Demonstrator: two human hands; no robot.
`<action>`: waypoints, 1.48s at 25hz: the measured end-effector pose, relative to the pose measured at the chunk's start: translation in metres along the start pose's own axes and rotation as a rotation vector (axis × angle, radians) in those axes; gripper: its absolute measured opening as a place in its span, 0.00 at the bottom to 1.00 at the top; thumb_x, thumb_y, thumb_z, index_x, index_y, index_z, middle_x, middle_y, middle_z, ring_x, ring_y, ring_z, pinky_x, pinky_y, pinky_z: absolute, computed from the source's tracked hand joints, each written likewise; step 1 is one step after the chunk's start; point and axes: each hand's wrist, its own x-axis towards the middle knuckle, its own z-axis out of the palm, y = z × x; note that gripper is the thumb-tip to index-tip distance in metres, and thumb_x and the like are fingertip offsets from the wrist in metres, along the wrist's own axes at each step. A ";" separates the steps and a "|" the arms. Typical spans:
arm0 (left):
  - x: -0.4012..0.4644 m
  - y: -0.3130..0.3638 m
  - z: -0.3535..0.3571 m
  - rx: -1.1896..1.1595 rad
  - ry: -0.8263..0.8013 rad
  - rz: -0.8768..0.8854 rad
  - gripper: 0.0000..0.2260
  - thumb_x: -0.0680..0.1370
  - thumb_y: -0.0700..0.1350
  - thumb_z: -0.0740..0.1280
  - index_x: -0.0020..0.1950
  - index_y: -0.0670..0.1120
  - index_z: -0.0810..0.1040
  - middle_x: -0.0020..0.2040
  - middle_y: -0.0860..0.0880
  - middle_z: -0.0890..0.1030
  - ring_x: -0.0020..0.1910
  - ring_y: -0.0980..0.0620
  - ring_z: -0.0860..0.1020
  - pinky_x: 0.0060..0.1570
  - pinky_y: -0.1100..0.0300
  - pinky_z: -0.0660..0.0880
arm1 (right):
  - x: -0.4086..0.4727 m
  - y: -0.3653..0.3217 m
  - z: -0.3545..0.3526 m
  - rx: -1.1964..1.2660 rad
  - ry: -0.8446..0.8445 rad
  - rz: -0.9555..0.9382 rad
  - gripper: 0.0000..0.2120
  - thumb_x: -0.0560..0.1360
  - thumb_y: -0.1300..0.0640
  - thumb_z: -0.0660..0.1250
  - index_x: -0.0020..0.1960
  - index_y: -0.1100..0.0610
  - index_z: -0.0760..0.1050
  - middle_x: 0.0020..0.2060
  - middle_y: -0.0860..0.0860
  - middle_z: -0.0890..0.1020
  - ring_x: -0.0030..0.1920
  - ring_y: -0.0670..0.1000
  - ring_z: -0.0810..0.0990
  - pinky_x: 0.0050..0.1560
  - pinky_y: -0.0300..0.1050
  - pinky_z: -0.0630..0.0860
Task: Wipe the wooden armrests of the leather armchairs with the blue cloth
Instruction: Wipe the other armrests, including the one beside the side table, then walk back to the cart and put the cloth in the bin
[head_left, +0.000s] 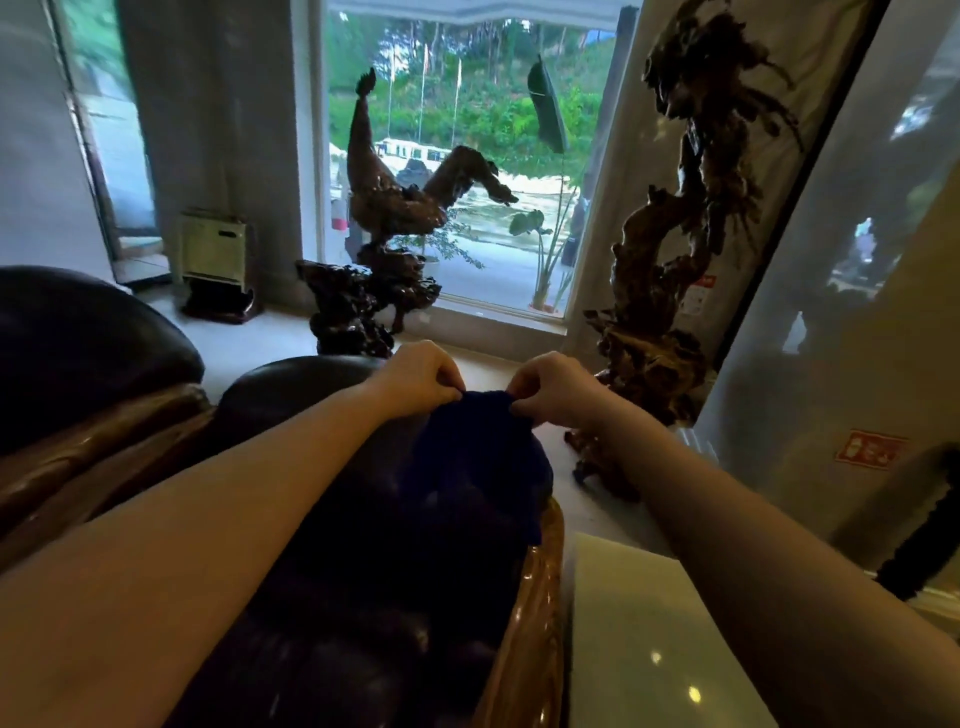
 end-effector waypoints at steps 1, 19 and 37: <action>-0.013 -0.010 -0.011 0.005 0.011 -0.018 0.06 0.71 0.38 0.70 0.47 0.41 0.83 0.47 0.43 0.84 0.45 0.51 0.80 0.46 0.63 0.71 | 0.003 -0.016 0.008 -0.017 -0.005 -0.029 0.05 0.70 0.63 0.69 0.46 0.60 0.80 0.42 0.56 0.83 0.44 0.55 0.82 0.50 0.51 0.80; -0.401 -0.261 -0.236 0.065 0.173 -0.604 0.05 0.72 0.41 0.69 0.46 0.47 0.83 0.45 0.49 0.83 0.39 0.61 0.77 0.40 0.68 0.71 | 0.029 -0.434 0.274 0.076 -0.301 -0.584 0.04 0.65 0.65 0.67 0.39 0.63 0.79 0.36 0.58 0.82 0.38 0.55 0.79 0.40 0.48 0.76; -0.574 -0.535 -0.386 0.048 0.427 -1.100 0.08 0.74 0.38 0.67 0.51 0.39 0.81 0.42 0.44 0.82 0.39 0.51 0.80 0.42 0.58 0.78 | 0.183 -0.772 0.502 0.079 -0.661 -0.997 0.07 0.68 0.62 0.70 0.47 0.60 0.80 0.39 0.52 0.81 0.43 0.53 0.81 0.48 0.48 0.80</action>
